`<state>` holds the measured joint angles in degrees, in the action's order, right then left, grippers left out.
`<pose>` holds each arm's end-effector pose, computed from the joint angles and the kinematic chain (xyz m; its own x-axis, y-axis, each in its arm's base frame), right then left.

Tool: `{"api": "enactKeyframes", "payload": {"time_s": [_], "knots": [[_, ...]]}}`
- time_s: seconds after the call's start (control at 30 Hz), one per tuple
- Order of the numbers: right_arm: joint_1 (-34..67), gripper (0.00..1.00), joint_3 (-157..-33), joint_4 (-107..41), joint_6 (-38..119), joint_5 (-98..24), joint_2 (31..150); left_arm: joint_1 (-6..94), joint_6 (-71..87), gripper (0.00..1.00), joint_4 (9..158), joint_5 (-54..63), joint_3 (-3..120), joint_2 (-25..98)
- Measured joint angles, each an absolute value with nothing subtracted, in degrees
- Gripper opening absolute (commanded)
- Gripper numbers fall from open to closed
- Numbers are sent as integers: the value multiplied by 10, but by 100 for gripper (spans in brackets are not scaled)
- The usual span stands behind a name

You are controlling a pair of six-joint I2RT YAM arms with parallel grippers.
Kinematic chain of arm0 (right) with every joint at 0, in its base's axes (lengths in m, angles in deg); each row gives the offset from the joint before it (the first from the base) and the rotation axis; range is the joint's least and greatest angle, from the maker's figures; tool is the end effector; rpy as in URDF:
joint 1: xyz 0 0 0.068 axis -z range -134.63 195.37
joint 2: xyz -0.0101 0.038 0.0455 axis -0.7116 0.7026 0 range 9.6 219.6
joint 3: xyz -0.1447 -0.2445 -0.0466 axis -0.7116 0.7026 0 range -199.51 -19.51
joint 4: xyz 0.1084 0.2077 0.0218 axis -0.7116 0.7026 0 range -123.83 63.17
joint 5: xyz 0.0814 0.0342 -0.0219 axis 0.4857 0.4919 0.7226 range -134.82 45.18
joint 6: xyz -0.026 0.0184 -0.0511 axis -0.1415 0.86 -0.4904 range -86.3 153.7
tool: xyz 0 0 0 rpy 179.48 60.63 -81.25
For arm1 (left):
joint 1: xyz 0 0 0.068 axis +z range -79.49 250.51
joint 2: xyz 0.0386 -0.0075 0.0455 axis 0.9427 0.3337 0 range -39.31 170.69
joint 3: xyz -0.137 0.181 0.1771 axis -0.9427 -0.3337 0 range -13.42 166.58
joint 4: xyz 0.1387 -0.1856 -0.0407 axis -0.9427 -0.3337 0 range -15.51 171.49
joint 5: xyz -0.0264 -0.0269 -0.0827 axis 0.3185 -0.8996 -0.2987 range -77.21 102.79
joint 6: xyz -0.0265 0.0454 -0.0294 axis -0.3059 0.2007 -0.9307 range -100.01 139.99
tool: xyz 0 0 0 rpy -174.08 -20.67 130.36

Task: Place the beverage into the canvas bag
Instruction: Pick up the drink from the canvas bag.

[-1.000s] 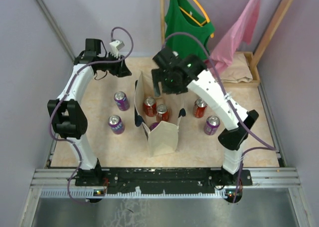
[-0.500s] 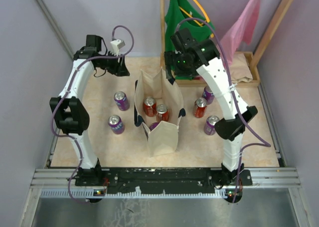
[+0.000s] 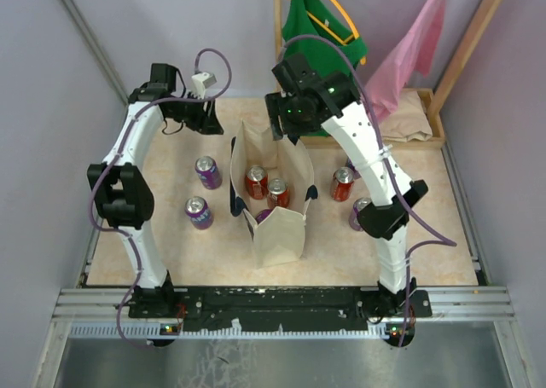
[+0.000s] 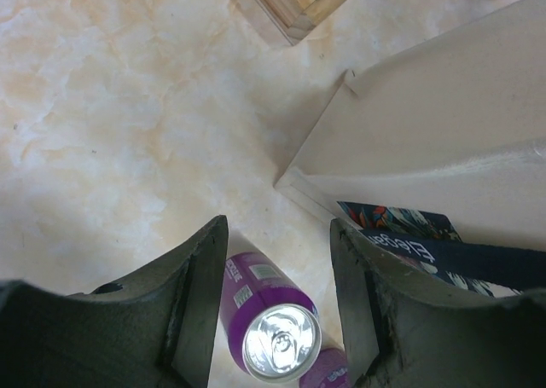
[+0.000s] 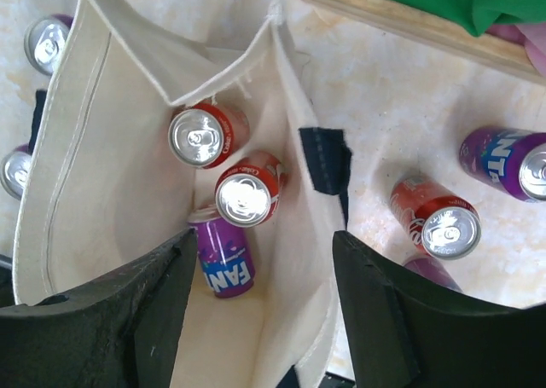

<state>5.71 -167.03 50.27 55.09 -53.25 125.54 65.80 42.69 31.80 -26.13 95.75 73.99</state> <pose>0.2871 0.2295 0.4359 -0.7740 -0.1730 -0.6090 -0.3011 0.9468 0.1137 0.4116 -0.0619 0.3268 -0.5748 0.3487 -0.7403 0.7104 0.6617 -0.2399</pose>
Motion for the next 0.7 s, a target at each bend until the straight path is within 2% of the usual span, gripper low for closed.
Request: {"api": "enactKeyframes", "payload": {"time_s": [0.3,0.57,0.7], "knots": [[-18,65,-1554,477,512,-586,1237,658,385,57,404,-283,949,769],[-58,66,-1432,443,558,-571,1220,658,380,57,445,-305,877,747],[-71,67,-1421,426,593,-549,1231,658,385,57,450,-314,850,729]]}}
